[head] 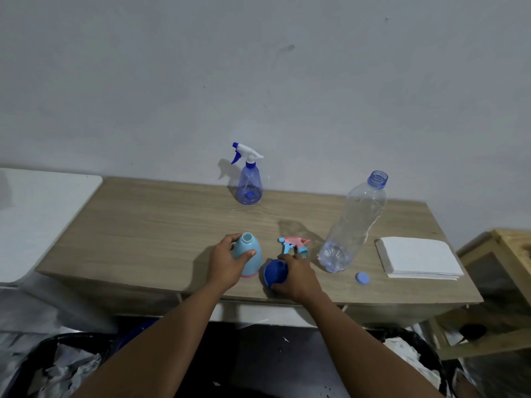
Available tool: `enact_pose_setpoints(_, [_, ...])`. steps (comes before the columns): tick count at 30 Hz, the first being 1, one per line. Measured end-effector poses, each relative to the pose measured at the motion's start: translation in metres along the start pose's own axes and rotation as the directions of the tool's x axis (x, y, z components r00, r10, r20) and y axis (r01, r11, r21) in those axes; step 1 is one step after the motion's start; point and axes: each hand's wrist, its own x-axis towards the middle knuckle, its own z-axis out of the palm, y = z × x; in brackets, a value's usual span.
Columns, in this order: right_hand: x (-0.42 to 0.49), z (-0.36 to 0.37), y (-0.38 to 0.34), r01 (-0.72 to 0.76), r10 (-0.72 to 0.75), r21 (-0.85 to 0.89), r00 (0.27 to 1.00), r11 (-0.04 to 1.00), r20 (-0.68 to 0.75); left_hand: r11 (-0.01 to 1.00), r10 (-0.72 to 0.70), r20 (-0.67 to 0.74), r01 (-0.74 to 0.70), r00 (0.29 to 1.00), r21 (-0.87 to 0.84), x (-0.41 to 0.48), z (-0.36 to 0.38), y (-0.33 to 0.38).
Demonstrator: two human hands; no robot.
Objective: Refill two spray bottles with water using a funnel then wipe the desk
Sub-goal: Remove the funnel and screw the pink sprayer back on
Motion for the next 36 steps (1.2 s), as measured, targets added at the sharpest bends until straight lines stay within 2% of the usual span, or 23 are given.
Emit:
enact_pose_setpoints(9, [0.006, 0.006, -0.001, -0.020, 0.021, 0.106, 1.000, 0.994, -0.007, 1.000, 0.017, 0.015, -0.017, 1.000, -0.001, 0.002, -0.001, -0.004])
enact_pose_setpoints(12, [0.006, -0.008, 0.008, 0.032, -0.010, 0.166, 0.991, 0.986, -0.132, 1.000, 0.026, 0.019, -0.026, 0.999, -0.007, 0.004, -0.002, -0.008])
enact_pose_setpoints(14, [0.011, -0.017, 0.013, 0.013, 0.029, 0.202, 0.979, 0.979, -0.203, 1.000, 0.022, 0.019, -0.022, 1.000, -0.004, 0.005, -0.001, -0.010])
enact_pose_setpoints(16, [0.023, -0.023, 0.014, -0.064, 0.091, 0.134, 0.975, 0.989, -0.204, 1.000, 0.016, 0.022, -0.016, 1.000, -0.002, 0.006, -0.001, -0.012])
enact_pose_setpoints(18, [0.036, -0.023, 0.012, -0.127, 0.136, 0.071, 0.980, 0.989, -0.146, 1.000, 0.014, 0.022, -0.014, 1.000, 0.002, 0.006, -0.001, -0.011])
enact_pose_setpoints(21, [0.050, -0.016, 0.013, -0.142, 0.140, -0.030, 0.988, 0.989, -0.064, 1.000, 0.005, 0.024, -0.005, 1.000, -0.001, 0.005, -0.001, -0.008])
enact_pose_setpoints(28, [0.055, -0.011, 0.014, -0.240, 0.238, 0.001, 0.964, 0.971, -0.117, 1.000, 0.002, 0.022, -0.002, 1.000, 0.000, 0.005, -0.001, -0.009])
enact_pose_setpoints(30, [0.057, -0.015, 0.012, -0.255, 0.266, 0.094, 0.953, 0.962, -0.146, 1.000, 0.000, 0.020, 0.000, 1.000, -0.006, 0.005, -0.001, -0.009])
enact_pose_setpoints(32, [0.057, -0.026, 0.005, -0.213, 0.288, 0.324, 0.935, 0.922, -0.205, 1.000, -0.003, 0.021, 0.003, 1.000, -0.015, 0.005, -0.001, -0.008])
enact_pose_setpoints(36, [0.048, -0.062, -0.030, 0.085, 0.258, 0.641, 0.869, 0.763, -0.423, 1.000, 0.008, 0.026, -0.007, 1.000, -0.018, 0.006, -0.001, -0.009])
